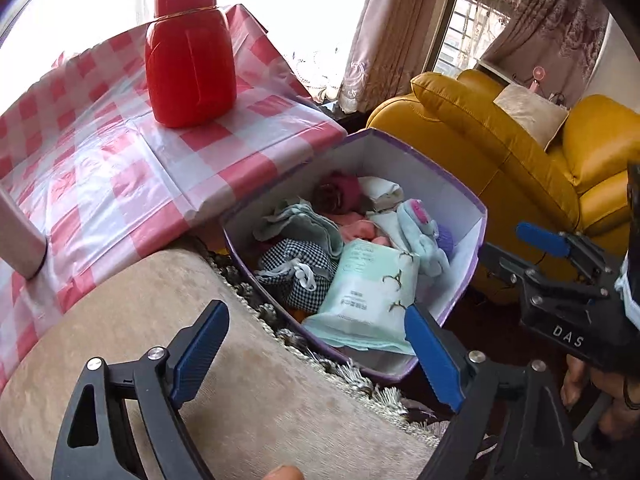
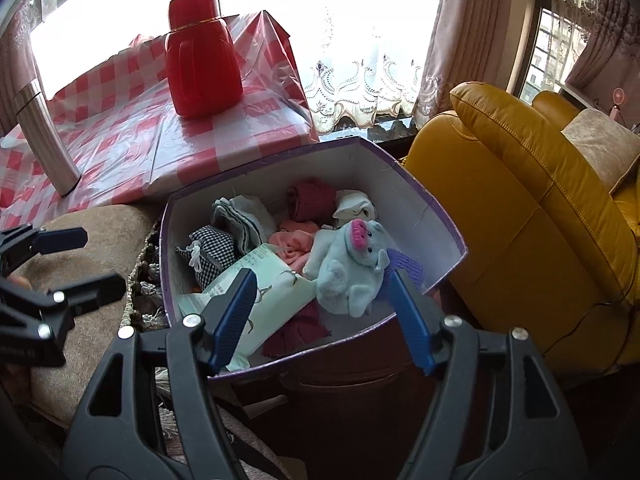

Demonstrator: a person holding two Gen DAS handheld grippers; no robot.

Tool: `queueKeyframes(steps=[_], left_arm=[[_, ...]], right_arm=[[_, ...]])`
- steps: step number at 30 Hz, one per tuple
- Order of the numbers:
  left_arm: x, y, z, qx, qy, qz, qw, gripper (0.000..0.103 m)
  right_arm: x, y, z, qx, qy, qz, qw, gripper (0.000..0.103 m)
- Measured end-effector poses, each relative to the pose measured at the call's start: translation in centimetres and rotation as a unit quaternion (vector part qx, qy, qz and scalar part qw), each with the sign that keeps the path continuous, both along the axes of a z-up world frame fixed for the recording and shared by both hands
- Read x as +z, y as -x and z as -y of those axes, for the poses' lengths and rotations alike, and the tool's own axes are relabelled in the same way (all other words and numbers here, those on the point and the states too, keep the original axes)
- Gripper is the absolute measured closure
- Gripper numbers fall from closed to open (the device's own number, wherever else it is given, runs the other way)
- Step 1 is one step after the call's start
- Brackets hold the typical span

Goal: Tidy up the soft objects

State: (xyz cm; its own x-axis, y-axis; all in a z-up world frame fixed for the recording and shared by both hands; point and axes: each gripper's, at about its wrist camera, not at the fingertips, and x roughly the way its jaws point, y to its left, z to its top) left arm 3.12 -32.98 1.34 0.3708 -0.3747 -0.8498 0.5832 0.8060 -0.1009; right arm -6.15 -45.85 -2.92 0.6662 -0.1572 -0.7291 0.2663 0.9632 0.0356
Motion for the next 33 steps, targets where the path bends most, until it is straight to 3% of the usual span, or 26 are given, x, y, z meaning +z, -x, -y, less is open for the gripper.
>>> queueKeyframes(steps=[7,33], left_arm=[[-1.2,-0.1,0.2,0.014,-0.008,-0.015,0.9998,0.012],[-1.6,0.1,0.3,0.012,-0.015,-0.012,0.9997,0.011]], right_arm=[[-0.7,-0.4,-0.3,0.003,0.002,-0.011,1.0,0.031],[-1.1,-0.5,-0.1,-0.003,0.002,-0.014,1.0,0.025]])
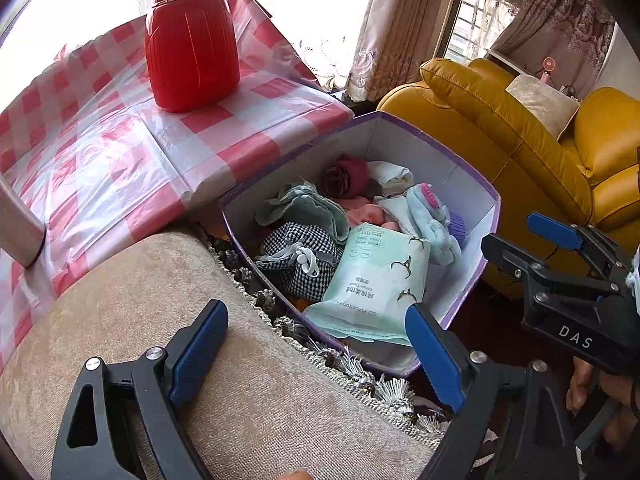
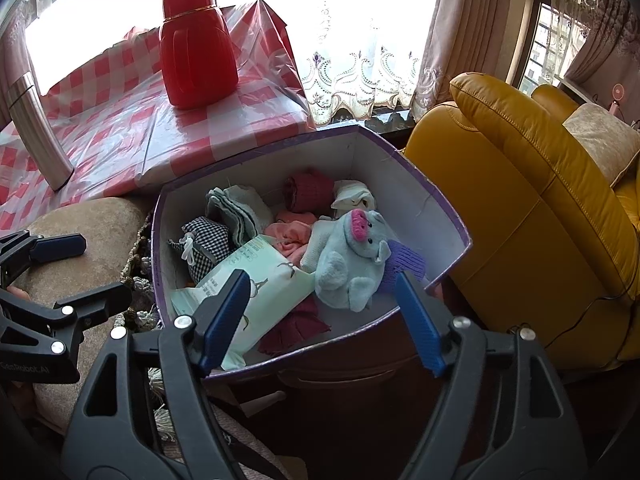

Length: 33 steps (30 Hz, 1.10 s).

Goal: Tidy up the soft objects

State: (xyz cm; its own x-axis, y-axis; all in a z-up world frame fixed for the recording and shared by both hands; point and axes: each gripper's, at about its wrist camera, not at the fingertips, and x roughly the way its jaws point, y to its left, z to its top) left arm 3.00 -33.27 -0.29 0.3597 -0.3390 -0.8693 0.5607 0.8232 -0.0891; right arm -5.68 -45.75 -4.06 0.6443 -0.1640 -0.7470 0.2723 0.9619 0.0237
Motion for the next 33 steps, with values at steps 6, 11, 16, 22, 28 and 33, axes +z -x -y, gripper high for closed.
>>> queueKeyframes(steps=[6,11,16,22,28,33], left_arm=[[-0.18,-0.07,0.1,-0.003,-0.003,-0.003,1.0,0.01],[-0.17,-0.06,0.13,-0.005,-0.005,-0.005,1.0,0.008],[-0.19,-0.1,0.26,-0.005,-0.005,-0.006,1.0,0.007],[-0.19,-0.09,0.25,-0.005,-0.005,-0.006,1.0,0.007],[-0.19,-0.1,0.23,-0.005,-0.005,-0.006,1.0,0.007],[-0.19,-0.1,0.21,-0.005,-0.005,-0.006,1.0,0.007]], right_arm=[[-0.14,0.07,-0.07,-0.001,-0.001,-0.001,1.0,0.025],[-0.16,0.08,-0.08,-0.001,-0.001,-0.001,1.0,0.025],[-0.19,0.1,-0.1,-0.001,-0.001,-0.001,1.0,0.025],[-0.23,0.08,-0.1,-0.001,-0.002,-0.002,1.0,0.025],[-0.26,0.07,-0.14,-0.002,-0.002,-0.002,1.0,0.025],[-0.26,0.06,-0.14,-0.002,-0.002,-0.002,1.0,0.025]])
